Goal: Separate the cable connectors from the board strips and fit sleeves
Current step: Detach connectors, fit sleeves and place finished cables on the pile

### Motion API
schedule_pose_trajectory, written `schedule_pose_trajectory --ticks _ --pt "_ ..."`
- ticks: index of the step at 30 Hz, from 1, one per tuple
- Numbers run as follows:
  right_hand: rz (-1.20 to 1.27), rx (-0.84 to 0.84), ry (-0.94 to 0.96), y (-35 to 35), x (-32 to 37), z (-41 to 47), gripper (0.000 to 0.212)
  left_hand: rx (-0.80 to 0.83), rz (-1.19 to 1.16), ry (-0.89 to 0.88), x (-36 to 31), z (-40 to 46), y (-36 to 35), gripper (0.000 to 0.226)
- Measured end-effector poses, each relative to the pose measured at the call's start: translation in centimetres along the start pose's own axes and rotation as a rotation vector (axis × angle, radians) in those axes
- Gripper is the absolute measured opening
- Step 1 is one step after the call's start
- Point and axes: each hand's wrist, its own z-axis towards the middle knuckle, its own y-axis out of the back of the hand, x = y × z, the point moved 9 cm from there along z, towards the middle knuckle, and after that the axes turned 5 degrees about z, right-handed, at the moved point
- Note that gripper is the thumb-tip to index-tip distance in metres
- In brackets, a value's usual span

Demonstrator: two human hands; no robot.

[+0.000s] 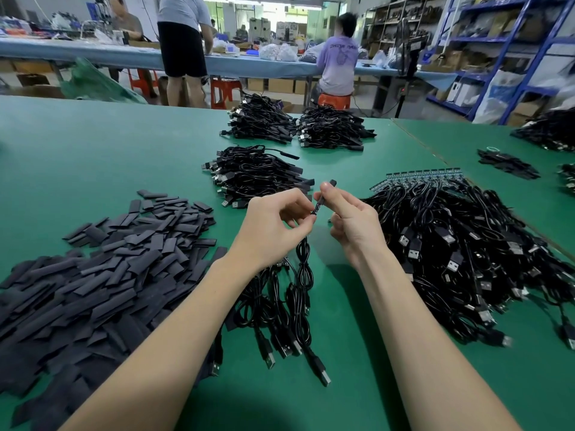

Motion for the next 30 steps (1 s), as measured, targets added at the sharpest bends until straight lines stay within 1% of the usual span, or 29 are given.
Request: schedule_pose_trajectory --ticks 2,6,9,17,21,24,30 --pt "-0.020 0.019 -0.002 -0.2 -0.1 -0.1 0.027 -0.003 -0.002 0.000 0.0 -0.1 0.0 0.008" --pt "-0.021 0.064 -0.011 -0.6 -0.4 -0.3 0.019 -0.007 -0.051 0.026 0.3 -0.2 0.2 0.008" --pt "-0.011 0.081 -0.009 -0.8 -0.3 -0.4 0.018 -0.010 -0.093 0.060 0.6 -0.1 0.4 0.010" --pt "-0.002 0.125 0.006 -0.9 0.4 -0.3 0.034 -0.010 -0.182 0.102 0.5 0.2 0.4 0.011" --pt "-0.058 0.141 -0.074 0.2 0.4 -0.2 0.041 -0.024 -0.173 0.115 0.7 0.2 0.4 0.011" --pt "-0.149 0.134 -0.099 0.3 0.4 -0.2 0.036 -0.031 -0.152 0.102 0.6 0.1 0.5 0.014" --pt "-0.104 0.104 -0.126 0.4 0.4 0.0 0.035 -0.042 -0.140 0.097 0.5 0.1 0.8 0.016"
